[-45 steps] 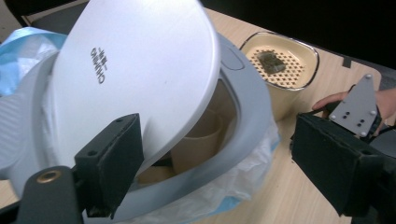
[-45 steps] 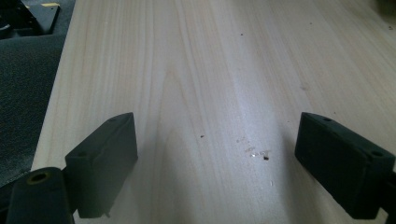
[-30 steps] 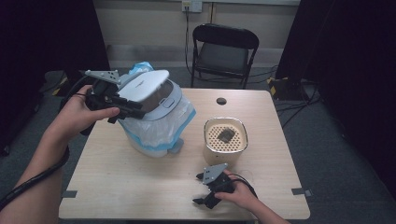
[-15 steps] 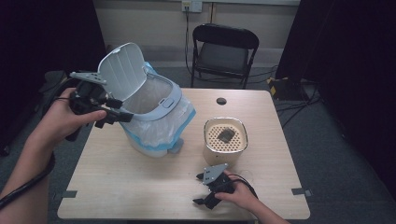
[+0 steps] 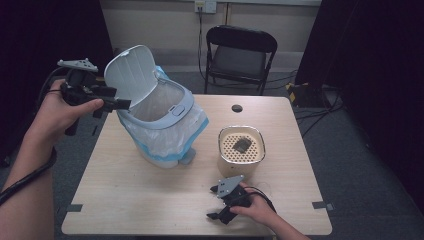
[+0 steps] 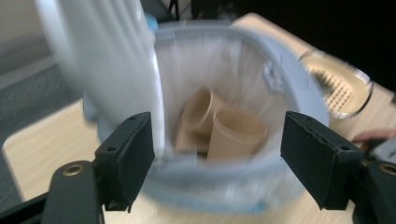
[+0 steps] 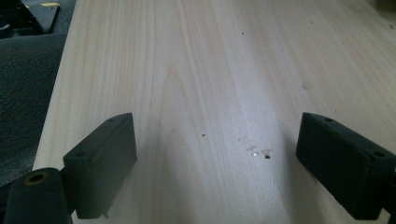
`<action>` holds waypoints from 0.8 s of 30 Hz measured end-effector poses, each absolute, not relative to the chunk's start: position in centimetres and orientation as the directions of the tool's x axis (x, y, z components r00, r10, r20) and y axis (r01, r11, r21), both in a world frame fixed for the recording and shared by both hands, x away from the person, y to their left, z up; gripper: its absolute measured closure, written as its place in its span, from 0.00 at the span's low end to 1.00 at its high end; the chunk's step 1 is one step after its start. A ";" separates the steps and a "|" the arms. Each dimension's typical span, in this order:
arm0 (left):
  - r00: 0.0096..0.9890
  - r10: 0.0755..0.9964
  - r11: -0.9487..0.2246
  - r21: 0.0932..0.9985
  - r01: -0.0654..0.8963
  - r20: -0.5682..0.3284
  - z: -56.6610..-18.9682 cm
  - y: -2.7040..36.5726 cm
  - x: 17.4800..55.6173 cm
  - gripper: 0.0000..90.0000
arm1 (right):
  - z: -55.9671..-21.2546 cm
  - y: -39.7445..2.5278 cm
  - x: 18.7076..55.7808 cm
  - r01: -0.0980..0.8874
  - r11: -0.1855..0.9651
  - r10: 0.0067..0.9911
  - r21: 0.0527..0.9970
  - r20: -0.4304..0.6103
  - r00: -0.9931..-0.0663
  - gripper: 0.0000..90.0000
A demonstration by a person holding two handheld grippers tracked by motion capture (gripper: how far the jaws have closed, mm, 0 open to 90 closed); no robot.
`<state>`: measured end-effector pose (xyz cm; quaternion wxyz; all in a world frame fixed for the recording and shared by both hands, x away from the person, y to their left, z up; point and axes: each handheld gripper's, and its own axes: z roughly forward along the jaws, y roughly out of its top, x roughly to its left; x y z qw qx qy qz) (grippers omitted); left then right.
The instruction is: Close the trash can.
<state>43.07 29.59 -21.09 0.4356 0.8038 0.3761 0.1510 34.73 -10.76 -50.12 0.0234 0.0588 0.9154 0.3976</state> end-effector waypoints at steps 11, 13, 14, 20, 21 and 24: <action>0.630 0.771 -0.354 0.761 0.544 -0.091 -23.5 31.6 42.9 0.25 | -50.1 -10.8 34.7 0.090 0.679 0.126 0.729 0.005 -0.992 0.13; 0.622 0.777 -0.342 0.769 0.540 -0.092 -23.6 31.9 43.4 0.24 | -50.1 -10.8 34.7 0.089 0.679 0.125 0.729 0.005 -0.992 0.12; 0.620 0.780 -0.339 0.774 0.536 -0.088 -23.6 31.9 43.7 0.24 | -50.1 -10.8 34.7 0.088 0.679 0.124 0.729 0.004 -0.992 0.12; 0.657 0.750 -0.325 0.823 0.467 -0.076 -22.6 30.8 45.1 0.26 | -50.1 -10.7 34.7 0.085 0.682 0.120 0.726 0.004 -0.993 0.11; 0.662 0.746 -0.322 0.830 0.455 -0.074 -22.2 30.5 45.1 0.27 | -50.1 -10.7 34.7 0.087 0.682 0.120 0.726 0.007 -0.993 0.11; 0.676 0.732 -0.325 0.833 0.448 -0.078 -21.4 29.5 45.3 0.21 | -50.1 -10.7 34.7 0.087 0.684 0.115 0.725 0.010 -0.993 0.09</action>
